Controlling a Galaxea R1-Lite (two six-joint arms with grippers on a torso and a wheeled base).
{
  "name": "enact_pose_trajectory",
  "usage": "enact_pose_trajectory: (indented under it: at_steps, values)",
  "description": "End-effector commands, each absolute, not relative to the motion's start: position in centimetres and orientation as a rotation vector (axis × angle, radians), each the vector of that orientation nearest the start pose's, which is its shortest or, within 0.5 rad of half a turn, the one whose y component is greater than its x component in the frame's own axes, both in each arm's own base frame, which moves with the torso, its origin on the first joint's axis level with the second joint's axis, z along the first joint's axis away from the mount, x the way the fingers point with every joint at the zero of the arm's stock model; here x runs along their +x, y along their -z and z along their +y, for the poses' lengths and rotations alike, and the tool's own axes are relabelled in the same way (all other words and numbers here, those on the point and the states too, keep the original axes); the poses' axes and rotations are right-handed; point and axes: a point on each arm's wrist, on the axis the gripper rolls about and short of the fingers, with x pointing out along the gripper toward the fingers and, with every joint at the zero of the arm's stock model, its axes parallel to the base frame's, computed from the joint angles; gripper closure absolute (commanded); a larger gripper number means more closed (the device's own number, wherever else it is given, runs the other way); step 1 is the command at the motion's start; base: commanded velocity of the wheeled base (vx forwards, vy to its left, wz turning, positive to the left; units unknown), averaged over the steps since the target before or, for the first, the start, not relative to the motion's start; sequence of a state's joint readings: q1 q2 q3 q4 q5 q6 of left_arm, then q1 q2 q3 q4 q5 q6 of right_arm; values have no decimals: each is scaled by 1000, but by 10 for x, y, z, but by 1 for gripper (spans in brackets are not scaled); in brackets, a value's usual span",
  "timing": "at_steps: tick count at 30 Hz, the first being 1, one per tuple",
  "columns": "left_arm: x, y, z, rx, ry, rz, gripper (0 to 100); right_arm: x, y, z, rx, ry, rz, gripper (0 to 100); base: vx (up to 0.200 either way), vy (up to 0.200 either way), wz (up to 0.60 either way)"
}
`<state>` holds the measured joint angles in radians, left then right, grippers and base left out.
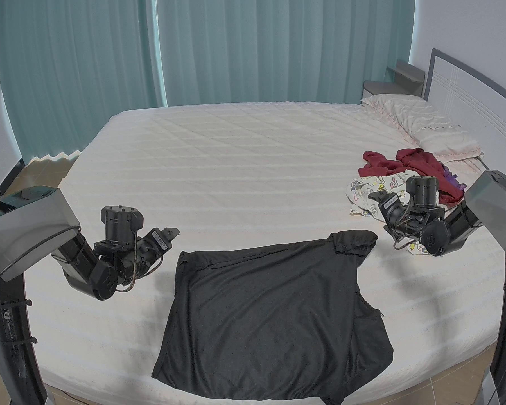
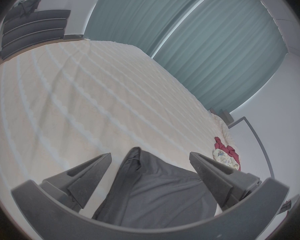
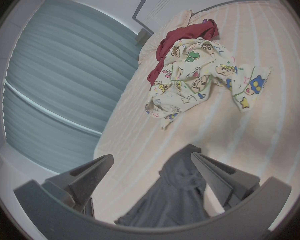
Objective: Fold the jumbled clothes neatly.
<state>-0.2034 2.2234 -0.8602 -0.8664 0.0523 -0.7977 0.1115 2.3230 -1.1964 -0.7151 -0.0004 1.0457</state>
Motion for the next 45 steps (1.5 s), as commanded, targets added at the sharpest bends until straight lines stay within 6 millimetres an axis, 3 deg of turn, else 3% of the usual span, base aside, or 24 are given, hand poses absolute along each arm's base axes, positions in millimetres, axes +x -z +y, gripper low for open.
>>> enact_pose_trajectory:
  at_steps: [1, 6, 7, 14, 22, 29, 40, 41, 45]
  values:
    - [404, -48, -85, -724, -19, 525, 0, 404, -46, 24, 900, 113, 542, 0, 0, 0, 0]
    - [420, -27, -94, -704, -6, 568, 0, 382, -25, 17, 802, 125, 618, 0, 0, 0, 0]
    - [425, -16, -96, -679, 5, 593, 0, 373, -20, 17, 797, 121, 617, 0, 0, 0, 0]
    - [427, 20, -111, -576, 38, 665, 0, 345, -10, 12, 722, 88, 572, 0, 0, 0, 0]
    - [425, 31, -128, -533, 69, 685, 0, 334, -9, 16, 694, 60, 553, 0, 0, 0, 0]
    - [442, 43, -130, -455, -16, 615, 0, 326, -16, 23, 688, 29, 525, 0, 0, 0, 0]
    - [448, 46, -132, -449, -24, 598, 0, 317, -15, 31, 675, -8, 499, 0, 0, 0, 0]
    - [447, 46, -132, -446, -25, 602, 100, 317, -15, 31, 675, -9, 501, 0, 0, 0, 0]
    - [449, 46, -128, -438, -60, 591, 100, 318, -15, 32, 674, -14, 501, 0, 0, 0, 0]
